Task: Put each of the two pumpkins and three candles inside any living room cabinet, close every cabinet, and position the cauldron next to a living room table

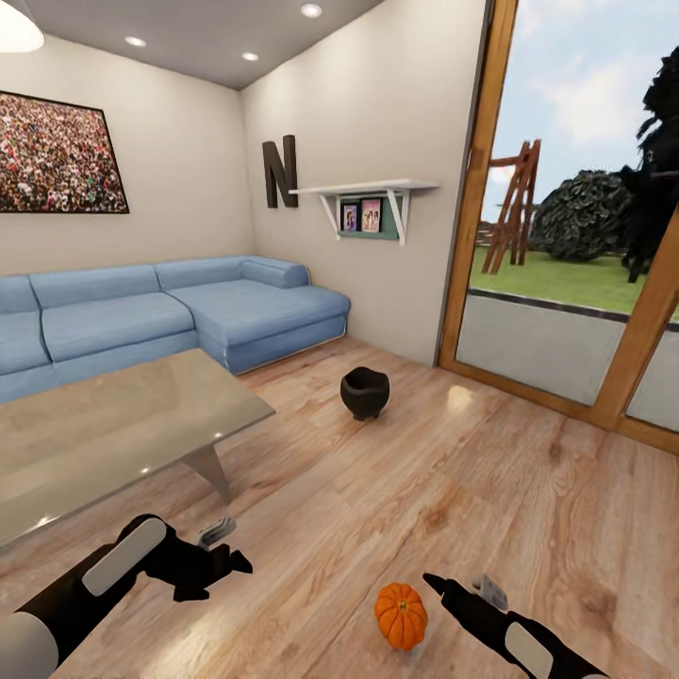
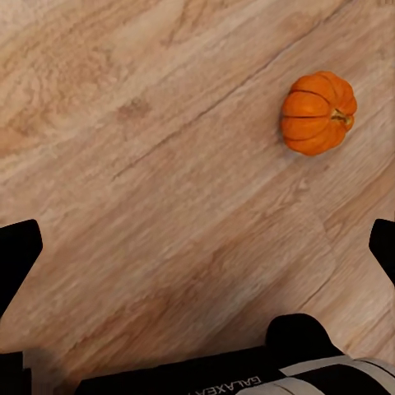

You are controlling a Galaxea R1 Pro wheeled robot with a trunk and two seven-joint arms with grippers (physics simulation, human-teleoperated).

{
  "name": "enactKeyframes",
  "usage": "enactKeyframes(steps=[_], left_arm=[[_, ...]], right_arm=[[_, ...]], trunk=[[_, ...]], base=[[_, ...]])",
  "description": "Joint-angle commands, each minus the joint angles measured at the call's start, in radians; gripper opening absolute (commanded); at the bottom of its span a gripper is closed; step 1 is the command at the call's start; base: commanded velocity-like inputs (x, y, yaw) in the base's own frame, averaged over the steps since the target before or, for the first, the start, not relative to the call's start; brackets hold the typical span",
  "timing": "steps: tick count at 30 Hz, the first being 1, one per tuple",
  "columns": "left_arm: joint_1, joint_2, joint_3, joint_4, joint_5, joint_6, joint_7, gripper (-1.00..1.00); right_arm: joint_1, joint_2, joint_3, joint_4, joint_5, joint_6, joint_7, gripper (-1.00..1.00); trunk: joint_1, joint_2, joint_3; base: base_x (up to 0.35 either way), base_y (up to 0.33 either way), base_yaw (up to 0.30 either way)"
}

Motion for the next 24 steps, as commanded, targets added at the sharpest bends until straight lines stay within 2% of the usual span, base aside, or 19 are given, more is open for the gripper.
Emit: enactKeyframes(steps=[1,6,11,14,16,24], left_arm=[[-0.001,-0.002,-0.006,-0.001,0.005,-0.01,0.009,1.0],[-0.001,-0.006,-0.002,0.0,-0.006,-0.02,0.011,1.0],[-0.001,-0.011,0.002,0.004,-0.056,-0.023,0.011,1.0],[-0.001,-0.013,0.003,0.004,-0.063,-0.027,0.01,1.0],[-0.001,-0.014,-0.002,0.004,-0.067,-0.067,0.011,1.0],[-0.001,-0.014,-0.009,0.005,-0.068,-0.091,0.012,1.0]], right_arm=[[-0.001,-0.001,0.003,0.002,-0.008,0.002,-0.003,1.0],[-0.001,-0.005,0.002,0.005,-0.01,-0.004,-0.014,1.0],[-0.001,-0.005,-0.001,0.006,-0.015,-0.009,-0.014,1.0],[-0.001,-0.005,-0.028,0.006,-0.041,-0.009,-0.012,1.0],[-0.001,-0.004,-0.059,0.007,-0.055,-0.01,-0.012,1.0],[-0.001,-0.004,-0.106,0.012,-0.071,-0.006,-0.011,1.0]], trunk=[[0.004,-0.008,-0.004],[0.02,-0.037,-0.021],[0.022,-0.038,-0.04],[0.023,-0.039,-0.051],[0.024,-0.039,-0.059],[0.028,-0.041,-0.09]], base=[[0.0,0.0,0.0],[0.0,0.0,0.0],[0.0,0.0,0.0],[0.0,0.0,0.0],[0.0,0.0,0.0],[0.0,0.0,0.0]])
